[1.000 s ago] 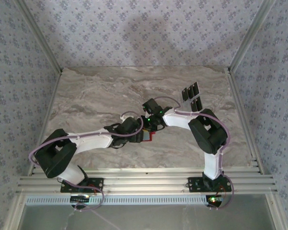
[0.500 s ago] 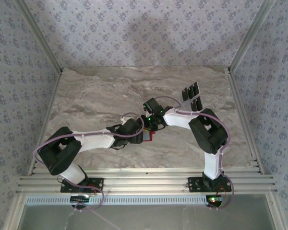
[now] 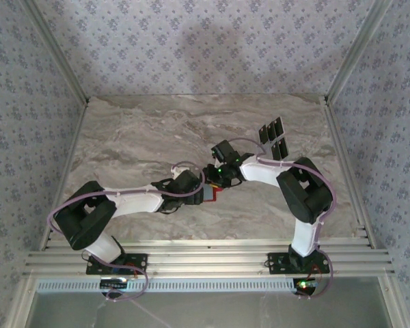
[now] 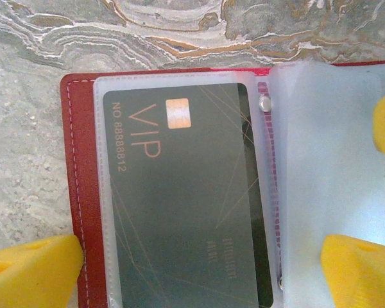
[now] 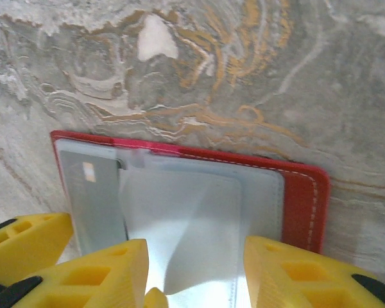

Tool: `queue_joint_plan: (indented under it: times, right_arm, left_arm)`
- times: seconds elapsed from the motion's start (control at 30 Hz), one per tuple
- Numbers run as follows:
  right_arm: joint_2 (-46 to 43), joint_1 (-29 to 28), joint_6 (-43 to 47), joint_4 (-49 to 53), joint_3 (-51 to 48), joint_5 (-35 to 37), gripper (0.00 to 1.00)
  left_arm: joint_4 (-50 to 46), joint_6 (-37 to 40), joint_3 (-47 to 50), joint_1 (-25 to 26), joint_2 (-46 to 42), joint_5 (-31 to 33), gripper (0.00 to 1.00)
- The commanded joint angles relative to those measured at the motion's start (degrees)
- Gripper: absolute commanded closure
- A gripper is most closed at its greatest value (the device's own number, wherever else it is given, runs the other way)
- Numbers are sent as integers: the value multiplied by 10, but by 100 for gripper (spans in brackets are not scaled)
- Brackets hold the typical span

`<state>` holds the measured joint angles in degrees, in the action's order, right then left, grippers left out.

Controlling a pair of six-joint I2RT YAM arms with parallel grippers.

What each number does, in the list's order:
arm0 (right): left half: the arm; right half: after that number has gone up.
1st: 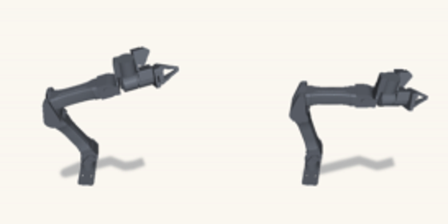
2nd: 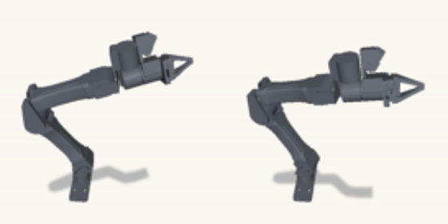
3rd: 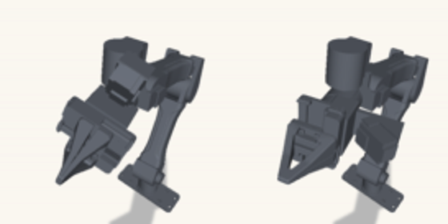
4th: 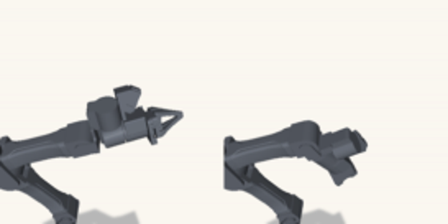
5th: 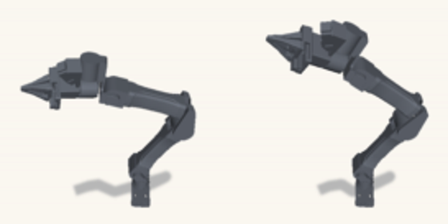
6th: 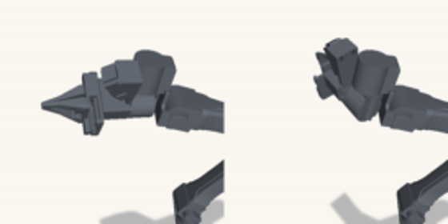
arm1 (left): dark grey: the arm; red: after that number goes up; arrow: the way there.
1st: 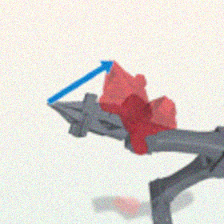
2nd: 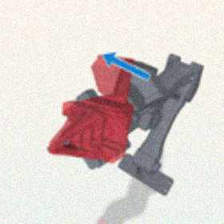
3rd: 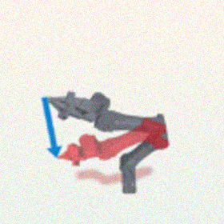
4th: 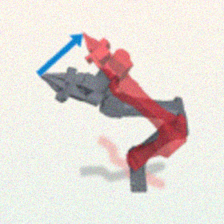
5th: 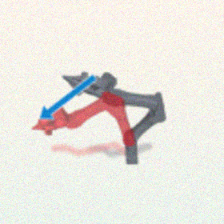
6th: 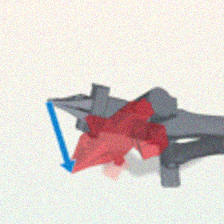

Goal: Put the credit cards into the card holder

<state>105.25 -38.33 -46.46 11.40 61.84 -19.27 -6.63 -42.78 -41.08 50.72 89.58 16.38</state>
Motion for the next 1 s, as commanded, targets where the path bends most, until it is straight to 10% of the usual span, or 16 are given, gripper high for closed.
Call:
queue_joint_plan:
  times: [0.0,0.97]
  right_arm:
    - [-8,0,-9,-1,-9,9,55]
    - [18,-5,-44,-71,-24,-42,55]
  left_arm:
    - [-12,-11,17,1,17,-8,3]
    - [-12,-10,17,2,15,-9,3]
